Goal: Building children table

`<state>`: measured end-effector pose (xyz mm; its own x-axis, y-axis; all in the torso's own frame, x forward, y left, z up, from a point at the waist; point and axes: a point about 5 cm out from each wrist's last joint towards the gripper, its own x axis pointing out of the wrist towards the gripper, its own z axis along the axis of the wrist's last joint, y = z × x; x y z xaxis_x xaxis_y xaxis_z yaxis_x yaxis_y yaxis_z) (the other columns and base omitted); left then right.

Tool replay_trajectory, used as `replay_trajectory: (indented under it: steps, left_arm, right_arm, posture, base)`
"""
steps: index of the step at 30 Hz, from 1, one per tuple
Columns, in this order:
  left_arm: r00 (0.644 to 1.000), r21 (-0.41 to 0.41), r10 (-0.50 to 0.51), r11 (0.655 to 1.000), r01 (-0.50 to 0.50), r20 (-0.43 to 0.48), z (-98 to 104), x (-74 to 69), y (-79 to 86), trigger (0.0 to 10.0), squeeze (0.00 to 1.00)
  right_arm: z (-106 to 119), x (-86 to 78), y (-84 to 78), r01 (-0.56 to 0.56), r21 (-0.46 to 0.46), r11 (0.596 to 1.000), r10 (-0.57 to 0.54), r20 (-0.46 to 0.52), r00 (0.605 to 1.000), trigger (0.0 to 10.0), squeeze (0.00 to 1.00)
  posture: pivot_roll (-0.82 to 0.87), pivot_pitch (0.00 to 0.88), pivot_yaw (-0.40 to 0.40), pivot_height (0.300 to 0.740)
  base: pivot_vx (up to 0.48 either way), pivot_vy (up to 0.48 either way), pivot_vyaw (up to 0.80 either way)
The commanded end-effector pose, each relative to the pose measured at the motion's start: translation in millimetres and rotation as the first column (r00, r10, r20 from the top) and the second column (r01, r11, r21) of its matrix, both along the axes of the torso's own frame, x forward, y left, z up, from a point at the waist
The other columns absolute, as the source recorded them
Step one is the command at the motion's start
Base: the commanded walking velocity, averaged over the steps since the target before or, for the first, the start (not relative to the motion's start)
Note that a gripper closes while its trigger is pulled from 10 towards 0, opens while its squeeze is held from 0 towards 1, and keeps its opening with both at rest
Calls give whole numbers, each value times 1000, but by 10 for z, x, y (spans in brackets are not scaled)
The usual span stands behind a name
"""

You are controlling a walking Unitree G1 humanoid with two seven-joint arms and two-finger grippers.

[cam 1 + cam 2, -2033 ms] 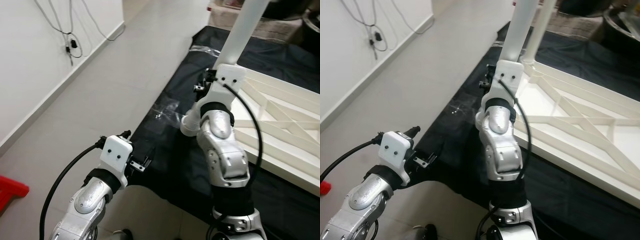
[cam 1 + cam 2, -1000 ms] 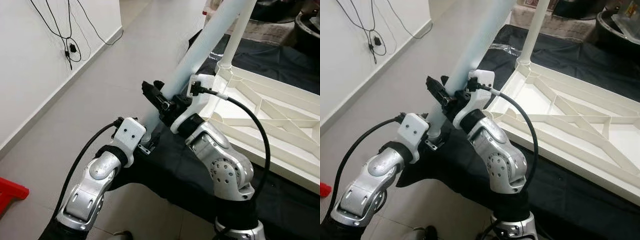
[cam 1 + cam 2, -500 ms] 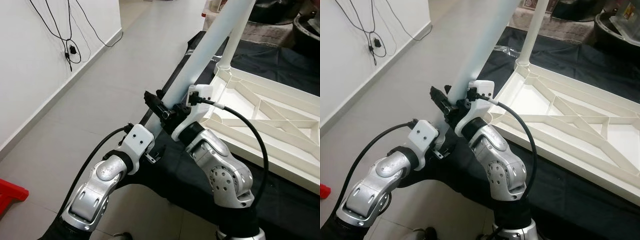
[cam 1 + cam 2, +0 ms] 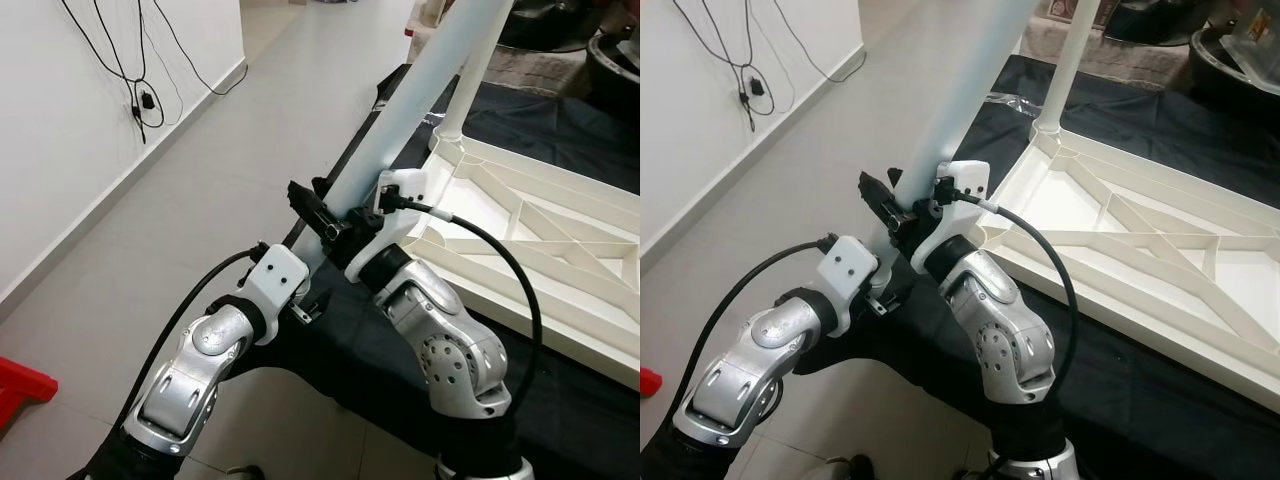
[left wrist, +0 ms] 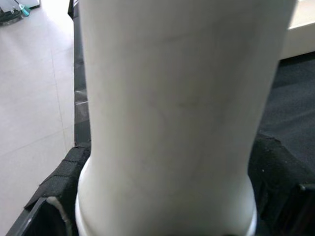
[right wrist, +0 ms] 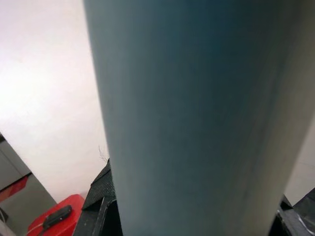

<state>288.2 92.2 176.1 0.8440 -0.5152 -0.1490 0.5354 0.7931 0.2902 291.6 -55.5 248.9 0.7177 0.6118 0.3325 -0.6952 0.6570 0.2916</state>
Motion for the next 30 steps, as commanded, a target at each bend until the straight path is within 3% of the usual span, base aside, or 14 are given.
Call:
replay_trajectory:
  steps: [1, 6, 7, 8, 9, 10, 19, 24, 25, 26, 27, 30]
  left_arm:
    - [1000, 18, -10, 1000, 11, -21, -40, 15, -25, 10000, 0]
    - [1000, 20, -14, 1000, 15, -27, -47, 11, -25, 10000, 0]
    - [999, 19, -21, 1000, 21, -31, -51, 8, -30, 9490, 0]
    - [999, 14, -28, 1000, 28, -28, -51, 6, -37, 1255, 0]
    - [999, 14, -28, 1000, 28, -28, -51, 6, -37, 1255, 0]
    - [999, 17, -36, 999, 36, -21, -49, 5, -47, 0, 0]
    - [999, 25, -52, 998, 52, -3, -65, -21, -42, 0, 0]
    - [999, 18, -36, 999, 36, -9, -66, -17, -1, 0, 0]
    - [1000, 5, -27, 1000, 27, -12, -59, -17, 24, 10000, 0]
    - [1000, 5, -27, 1000, 27, -12, -59, -17, 24, 10000, 0]
    - [999, -3, -30, 1000, 30, -17, -56, -27, 55, 10000, 0]
    - [998, -18, -50, 999, 50, -31, -59, -51, 126, 10000, 0]
  right_arm:
    - [7, -148, 227, -152, -13, 988, 153, 29, 988, 10000, 0]
    - [1, -154, 235, -158, -17, 987, 159, 30, 987, 10000, 0]
    - [-8, -163, 244, -163, -19, 986, 164, 28, 986, 10000, 0]
    - [-21, -176, 257, -170, -20, 985, 171, 26, 985, 10000, 0]
    - [-21, -176, 257, -170, -20, 985, 171, 26, 985, 10000, 0]
    - [-32, -187, 268, -174, -22, 984, 175, 24, 984, 10000, 0]
    - [-37, -187, 272, -170, -24, 985, 171, 31, 985, 10000, 0]
    - [-24, -107, 207, -93, -46, 995, 96, 70, 993, 10000, 0]
    - [-27, -74, 169, -59, -57, 997, 64, 85, 994, 10000, 0]
    - [-27, -74, 169, -59, -57, 997, 64, 85, 994, 10000, 0]
    - [-21, -53, 122, -51, -49, 998, 56, 100, 993, 10000, 1000]
    - [-18, -15, 56, -47, -49, 998, 52, 112, 992, 10000, 1000]
  posture:
    - [92, 148, -52, 740]
    - [89, 147, -51, 740]
    - [90, 147, -53, 740]
    - [90, 147, -51, 740]
    - [90, 147, -51, 740]
    - [89, 144, -53, 740]
    - [87, 143, -51, 740]
    - [90, 138, -50, 740]
    - [89, 137, -48, 740]
    - [89, 137, -48, 740]
    - [90, 134, -49, 740]
    - [92, 132, -50, 740]
  base:
    - [0, 0, 0]
    - [0, 0, 0]
    - [0, 0, 0]
    - [0, 0, 0]
    - [0, 0, 0]
    - [0, 0, 0]
    - [0, 0, 0]
    - [0, 0, 0]
    - [0, 0, 0]
    - [0, 0, 0]
    - [0, 0, 0]
    - [0, 0, 0]
